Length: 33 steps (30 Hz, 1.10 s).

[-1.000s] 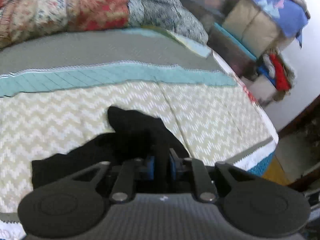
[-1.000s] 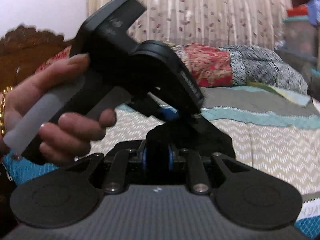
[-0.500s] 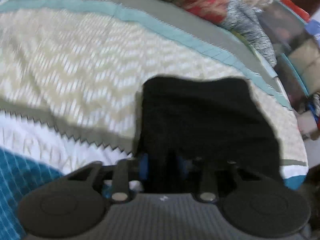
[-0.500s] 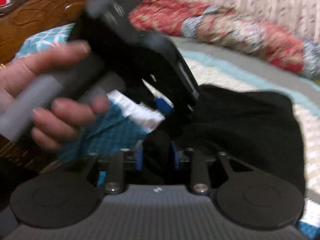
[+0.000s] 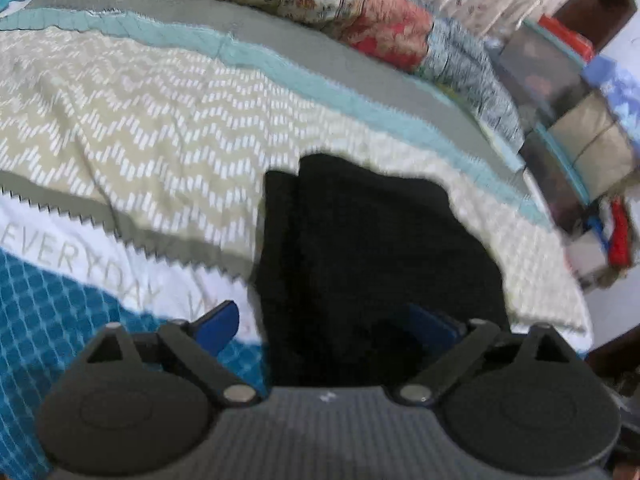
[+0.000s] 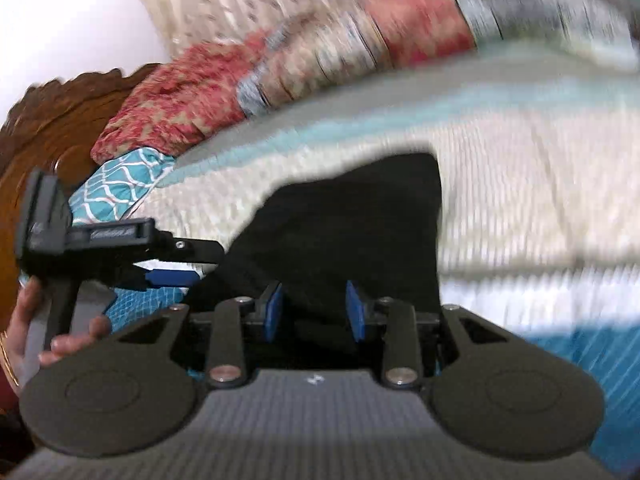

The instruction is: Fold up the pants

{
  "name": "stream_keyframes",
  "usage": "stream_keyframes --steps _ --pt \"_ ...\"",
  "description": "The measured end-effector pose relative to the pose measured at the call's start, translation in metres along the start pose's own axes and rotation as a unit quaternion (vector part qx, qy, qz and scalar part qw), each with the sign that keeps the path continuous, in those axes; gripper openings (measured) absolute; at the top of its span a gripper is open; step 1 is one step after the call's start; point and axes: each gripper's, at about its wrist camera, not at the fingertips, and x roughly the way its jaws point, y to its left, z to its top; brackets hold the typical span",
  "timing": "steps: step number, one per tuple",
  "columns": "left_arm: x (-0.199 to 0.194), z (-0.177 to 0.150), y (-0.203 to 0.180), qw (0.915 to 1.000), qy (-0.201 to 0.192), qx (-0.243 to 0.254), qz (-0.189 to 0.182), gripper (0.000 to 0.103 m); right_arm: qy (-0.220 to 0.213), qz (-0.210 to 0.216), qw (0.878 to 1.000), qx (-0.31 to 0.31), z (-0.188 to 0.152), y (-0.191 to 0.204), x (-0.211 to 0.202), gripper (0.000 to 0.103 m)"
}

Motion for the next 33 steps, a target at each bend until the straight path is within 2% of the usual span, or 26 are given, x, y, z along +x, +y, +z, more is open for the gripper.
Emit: stream_keyframes --steps 2,3,5,8,10,12,14,16,18,21,24,28,31,33 --pt "0.015 -0.013 0.001 0.9992 0.031 0.002 0.025 0.086 0.060 0.002 0.998 0.029 -0.018 -0.008 0.021 0.034" --pt "0.019 -0.022 0.004 0.9992 0.029 0.000 0.027 0.087 0.092 -0.002 0.994 0.052 -0.028 -0.013 0.033 0.034" --pt "0.014 -0.027 0.003 0.9995 0.013 0.012 0.026 0.087 0.075 0.013 0.994 0.075 -0.034 -0.017 0.029 0.034" --pt "0.001 -0.024 0.007 0.9996 0.015 -0.003 0.024 0.089 0.070 0.016 0.996 0.045 -0.027 -0.005 0.011 0.037" --pt "-0.011 -0.022 0.009 0.9996 0.008 -0.001 0.026 0.093 0.063 0.027 0.997 0.028 -0.024 -0.004 0.000 0.037" --pt "-0.026 -0.018 0.012 0.9997 -0.006 -0.006 0.022 0.101 0.050 0.046 0.997 0.022 -0.019 -0.006 -0.014 0.038" --pt "-0.035 -0.013 0.018 0.9997 -0.018 -0.017 0.006 0.103 0.029 0.063 0.997 0.027 -0.013 -0.016 -0.026 0.047" --pt "-0.035 -0.004 0.025 0.9992 -0.018 -0.033 -0.012 0.103 -0.004 0.071 0.997 0.039 -0.008 -0.027 -0.040 0.072" --pt "-0.027 0.005 0.029 0.9984 -0.007 -0.051 -0.022 0.103 -0.042 0.066 0.996 0.053 -0.001 -0.038 -0.048 0.087" --pt "-0.003 0.013 0.035 0.9960 0.023 -0.075 -0.042 0.103 -0.059 0.060 0.993 0.081 0.009 -0.059 -0.036 0.088" --pt "0.023 0.015 0.037 0.9933 0.054 -0.087 -0.055 0.103 -0.038 0.082 0.987 0.136 0.007 -0.084 -0.013 0.089" --pt "0.034 0.014 0.029 0.9949 0.051 -0.067 -0.055 0.103 -0.005 0.112 0.974 0.195 0.002 -0.104 0.011 0.089" --pt "0.040 0.009 0.023 0.9918 0.059 -0.067 -0.091 0.103 0.029 0.147 0.962 0.227 0.001 -0.104 0.025 0.089" --pt "0.042 0.000 0.012 0.9886 0.066 -0.057 -0.122 0.094 0.048 0.175 0.957 0.228 -0.001 -0.091 0.037 0.087"
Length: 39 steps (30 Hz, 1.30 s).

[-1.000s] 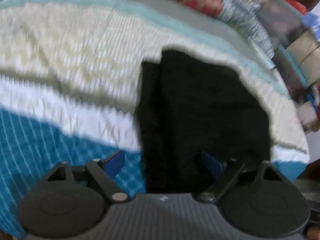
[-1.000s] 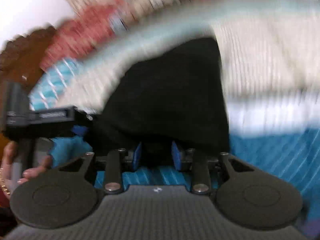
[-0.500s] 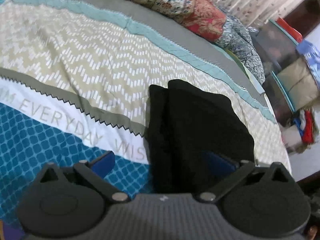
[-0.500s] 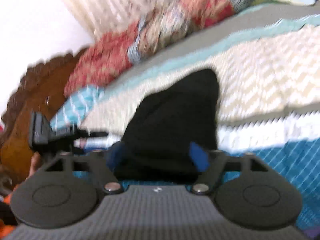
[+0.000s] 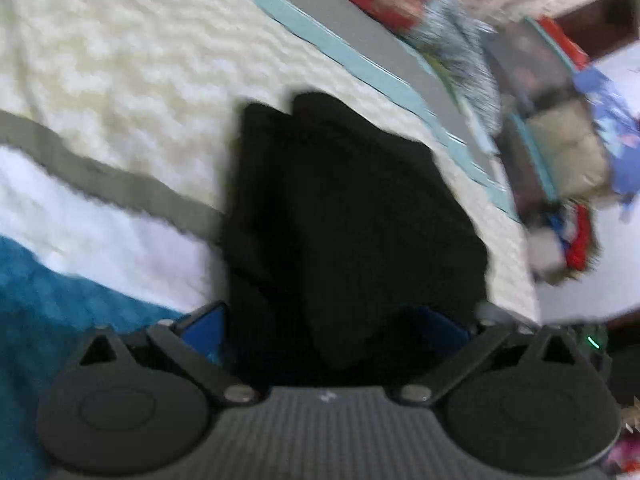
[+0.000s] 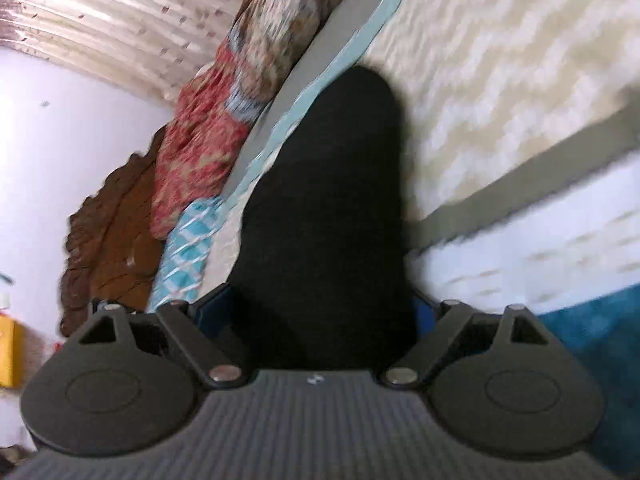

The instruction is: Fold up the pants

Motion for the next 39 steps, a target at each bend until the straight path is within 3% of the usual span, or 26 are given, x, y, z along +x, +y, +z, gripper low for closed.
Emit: stream_keyframes --steps 1,2,3,4,5,6,9,12,16,18,22,25,28,30,32,33,34,35,36,39 --pt "0.002 -0.005 -0.007 0.9997 -0.009 0.014 0.017 0.091 0.011 -0.005 1.000 -0.011 -0.003 0.008 0.008 0.079" --pt "0.003 -0.008 -0.014 0.9986 -0.016 0.032 0.038 0.078 0.014 -0.029 0.999 -0.036 -0.009 0.019 0.013 0.074" --pt "0.001 -0.009 -0.019 0.9978 -0.020 0.043 0.045 0.068 0.014 -0.044 0.997 -0.056 -0.011 0.028 0.012 0.063" --pt "-0.004 -0.008 -0.021 0.9984 -0.023 0.036 0.037 0.062 0.012 -0.048 0.996 -0.071 -0.011 0.036 0.009 0.056" --pt "-0.011 -0.004 -0.023 0.9990 -0.027 0.026 0.024 0.052 0.009 -0.045 0.996 -0.080 -0.012 0.044 0.004 0.054" --pt "-0.020 0.001 -0.025 0.9992 -0.032 0.021 0.012 0.047 0.005 -0.040 0.995 -0.088 -0.011 0.052 -0.001 0.051" --pt "-0.044 0.020 -0.044 0.9972 -0.063 0.038 -0.012 0.047 -0.016 -0.027 0.991 -0.128 -0.007 0.080 -0.011 0.050" --pt "-0.059 0.046 -0.073 0.9913 -0.104 0.079 -0.012 0.047 -0.052 -0.007 0.984 -0.172 0.011 0.110 -0.014 0.049" --pt "-0.074 0.098 -0.106 0.9771 -0.163 0.136 -0.017 0.047 -0.107 0.018 0.967 -0.230 0.064 0.136 -0.008 0.049" --pt "-0.075 0.126 -0.126 0.9644 -0.200 0.172 -0.007 0.048 -0.136 0.025 0.954 -0.265 0.095 0.150 -0.001 0.049" --pt "-0.057 0.179 -0.146 0.9440 -0.254 0.210 0.007 0.051 -0.200 0.029 0.922 -0.331 0.145 0.158 0.016 0.050" --pt "-0.024 0.215 -0.138 0.9415 -0.264 0.208 0.024 0.051 -0.218 0.011 0.913 -0.344 0.183 0.139 0.044 0.050" --pt "0.032 0.241 -0.111 0.9503 -0.238 0.189 0.065 0.051 -0.206 -0.026 0.923 -0.325 0.213 0.104 0.083 0.050" --pt "0.074 0.251 -0.085 0.9564 -0.204 0.175 0.116 0.052 -0.174 -0.062 0.943 -0.277 0.231 0.067 0.118 0.050" --pt "0.124 0.257 -0.059 0.9617 -0.145 0.152 0.177 0.052 -0.126 -0.115 0.962 -0.215 0.242 0.023 0.155 0.050" --pt "0.147 0.254 -0.046 0.9599 -0.121 0.140 0.210 0.063 -0.096 -0.150 0.966 -0.185 0.244 0.002 0.171 0.054" --pt "0.150 0.248 -0.041 0.9578 -0.139 0.138 0.210 0.067 -0.086 -0.167 0.969 -0.158 0.244 -0.016 0.179 0.062" --pt "0.146 0.242 -0.043 0.9546 -0.161 0.138 0.210 0.070 -0.101 -0.137 0.977 -0.131 0.244 -0.026 0.174 0.063" --pt "0.144 0.240 -0.045 0.9547 -0.162 0.137 0.209 0.070 -0.105 -0.126 0.979 -0.118 0.244 -0.029 0.170 0.063" --pt "0.134 0.235 -0.053 0.9550 -0.152 0.129 0.220 0.071 -0.100 -0.151 0.975 -0.128 0.242 -0.015 0.166 0.070"
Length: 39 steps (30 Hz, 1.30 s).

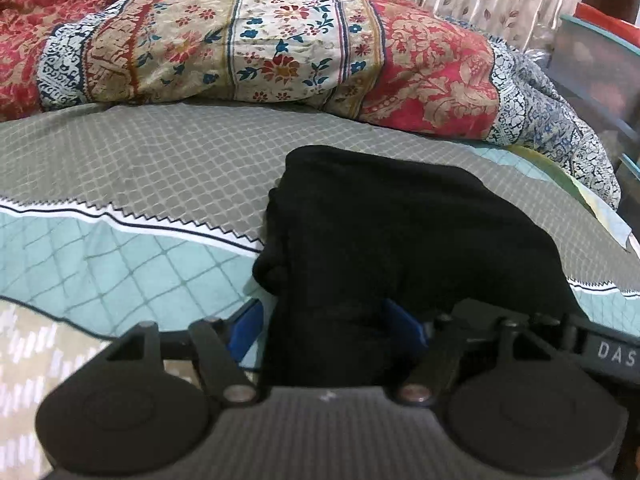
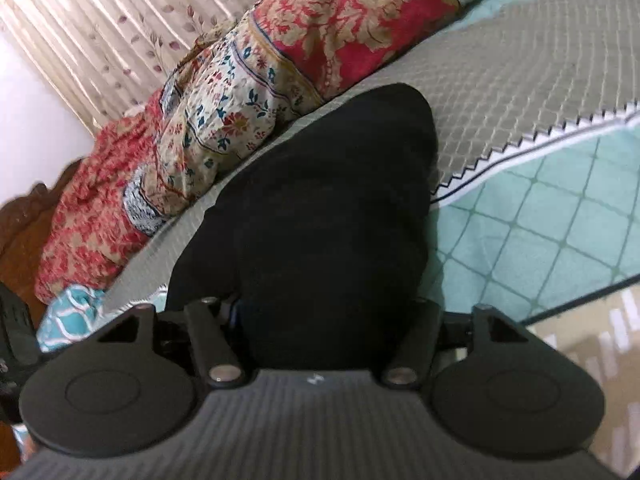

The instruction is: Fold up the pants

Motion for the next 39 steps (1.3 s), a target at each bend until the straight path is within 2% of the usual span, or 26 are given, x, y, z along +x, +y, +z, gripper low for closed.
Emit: stream_keyframes --steps 1,3,5,8,12,17,21,22,25,30,39 --pt "-0.008 0.000 -0.001 1.0000 0.005 -0.002 0.005 0.072 -0.001 -0.014 1.000 -0.006 0.000 0.007 -0.006 0.078" --pt "-0.024 0.002 -0.002 0.9998 0.008 -0.006 0.016 0.078 -0.009 -0.045 0.999 -0.011 -0.003 0.015 -0.024 0.083" --pt "-0.046 -0.001 0.000 0.9996 0.003 -0.004 0.028 0.085 -0.021 -0.074 0.997 -0.010 -0.018 0.018 -0.051 0.083" --pt "-0.077 -0.024 -0.002 0.9987 0.018 0.000 0.048 0.090 -0.028 -0.083 0.996 0.001 -0.049 0.022 -0.088 0.085" --pt "-0.120 -0.078 -0.010 0.9960 0.055 0.008 0.070 0.093 -0.017 -0.090 0.996 0.013 -0.096 0.032 -0.135 0.086" --pt "-0.164 -0.134 -0.023 0.9927 0.084 0.023 0.084 0.101 -0.001 -0.111 0.994 -0.008 -0.143 0.055 -0.178 0.089" --pt "-0.202 -0.164 -0.031 0.9919 0.090 0.030 0.085 0.103 0.009 -0.118 0.993 -0.027 -0.177 0.069 -0.206 0.099" --pt "-0.212 -0.169 -0.033 0.9922 0.088 0.028 0.084 0.103 0.012 -0.123 0.992 -0.033 -0.183 0.073 -0.210 0.102" --pt "-0.236 -0.179 -0.035 0.9930 0.081 0.022 0.084 0.103 0.027 -0.136 0.989 -0.059 -0.202 0.087 -0.223 0.103" --pt "-0.266 -0.191 -0.036 0.9938 0.060 0.021 0.091 0.103 0.027 -0.120 0.990 -0.064 -0.219 0.098 -0.241 0.103" --pt "-0.290 -0.203 -0.041 0.9930 0.037 0.036 0.107 0.103 0.004 -0.123 0.991 -0.059 -0.236 0.117 -0.262 0.103"
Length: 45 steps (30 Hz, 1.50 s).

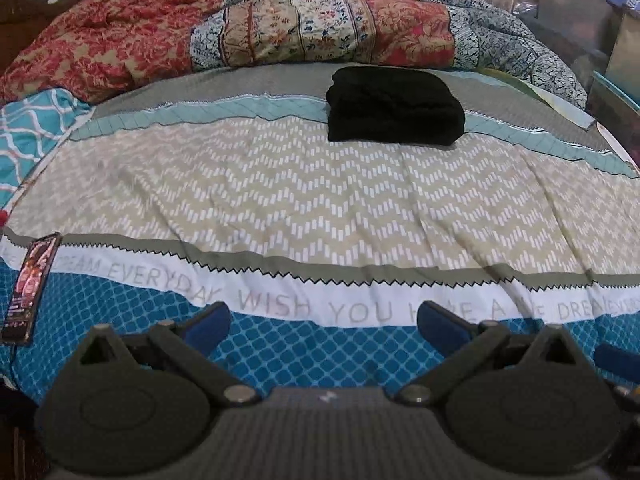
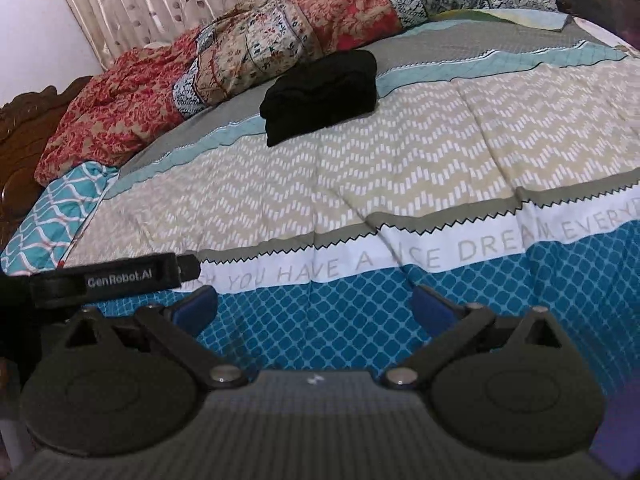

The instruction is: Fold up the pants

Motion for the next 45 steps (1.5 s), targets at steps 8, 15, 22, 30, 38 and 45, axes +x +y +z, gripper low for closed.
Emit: stream_keyframes --steps 8,15,22,30,38,45 --pt "-0.015 -0.004 0.000 0.9998 -0.020 0.005 0.006 0.103 -0.017 0.009 1.000 0.000 -0.003 0.006 -0.015 0.103" --pt "-0.020 -0.009 -0.003 0.9993 -0.030 0.016 0.016 0.103 -0.014 0.012 1.000 0.009 -0.005 0.005 -0.019 0.103" --pt "-0.018 -0.013 -0.005 0.9993 -0.023 0.019 0.024 0.103 -0.018 0.009 1.000 0.022 -0.009 0.006 -0.022 0.103" --pt "-0.016 -0.013 -0.007 0.9983 -0.027 0.034 0.040 0.103 -0.029 0.000 0.999 0.030 -0.010 0.000 -0.023 0.103" --pt "-0.008 -0.017 -0.010 0.9970 -0.017 0.051 0.055 0.103 -0.016 -0.008 0.999 0.047 -0.014 -0.006 -0.018 0.103" --pt "-0.004 -0.018 -0.010 0.9953 -0.014 0.063 0.071 0.103 -0.013 -0.010 0.998 0.053 -0.016 -0.008 -0.015 0.103"
